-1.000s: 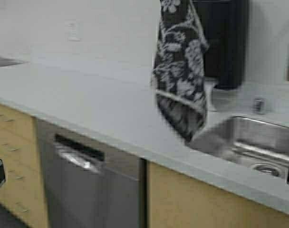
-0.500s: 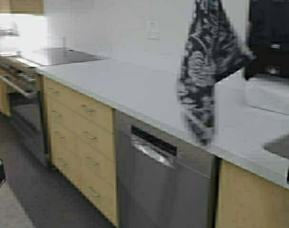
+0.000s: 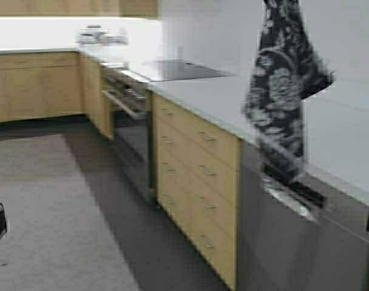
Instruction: Get the cloth and wipe up the spill under the wine glass
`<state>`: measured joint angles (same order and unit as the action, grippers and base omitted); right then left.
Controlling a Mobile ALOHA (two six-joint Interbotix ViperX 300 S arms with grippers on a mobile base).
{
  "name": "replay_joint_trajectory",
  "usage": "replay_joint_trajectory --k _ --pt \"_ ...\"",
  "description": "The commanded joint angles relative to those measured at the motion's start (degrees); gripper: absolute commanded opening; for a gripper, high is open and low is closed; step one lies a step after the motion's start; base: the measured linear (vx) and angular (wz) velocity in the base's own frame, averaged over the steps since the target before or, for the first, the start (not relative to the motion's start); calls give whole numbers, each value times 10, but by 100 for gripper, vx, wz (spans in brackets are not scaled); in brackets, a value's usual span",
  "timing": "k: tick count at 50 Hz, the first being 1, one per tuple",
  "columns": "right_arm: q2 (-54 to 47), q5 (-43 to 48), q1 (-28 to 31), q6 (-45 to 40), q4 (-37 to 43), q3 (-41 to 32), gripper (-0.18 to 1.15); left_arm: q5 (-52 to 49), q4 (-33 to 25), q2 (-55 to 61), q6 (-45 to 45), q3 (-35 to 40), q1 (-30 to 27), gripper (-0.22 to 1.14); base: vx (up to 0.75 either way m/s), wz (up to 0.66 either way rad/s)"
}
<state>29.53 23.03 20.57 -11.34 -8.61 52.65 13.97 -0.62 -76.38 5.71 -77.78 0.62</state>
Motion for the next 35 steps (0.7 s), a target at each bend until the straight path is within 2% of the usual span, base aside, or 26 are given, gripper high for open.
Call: replay_joint_trajectory --k 1,35 --pt "4 9 1 1 1 1 6 3 3 26 -4 10 -1 3 1 52" --pt "-20 12 1 3 1 5 6 3 0 28 14 6 -1 3 4 51"
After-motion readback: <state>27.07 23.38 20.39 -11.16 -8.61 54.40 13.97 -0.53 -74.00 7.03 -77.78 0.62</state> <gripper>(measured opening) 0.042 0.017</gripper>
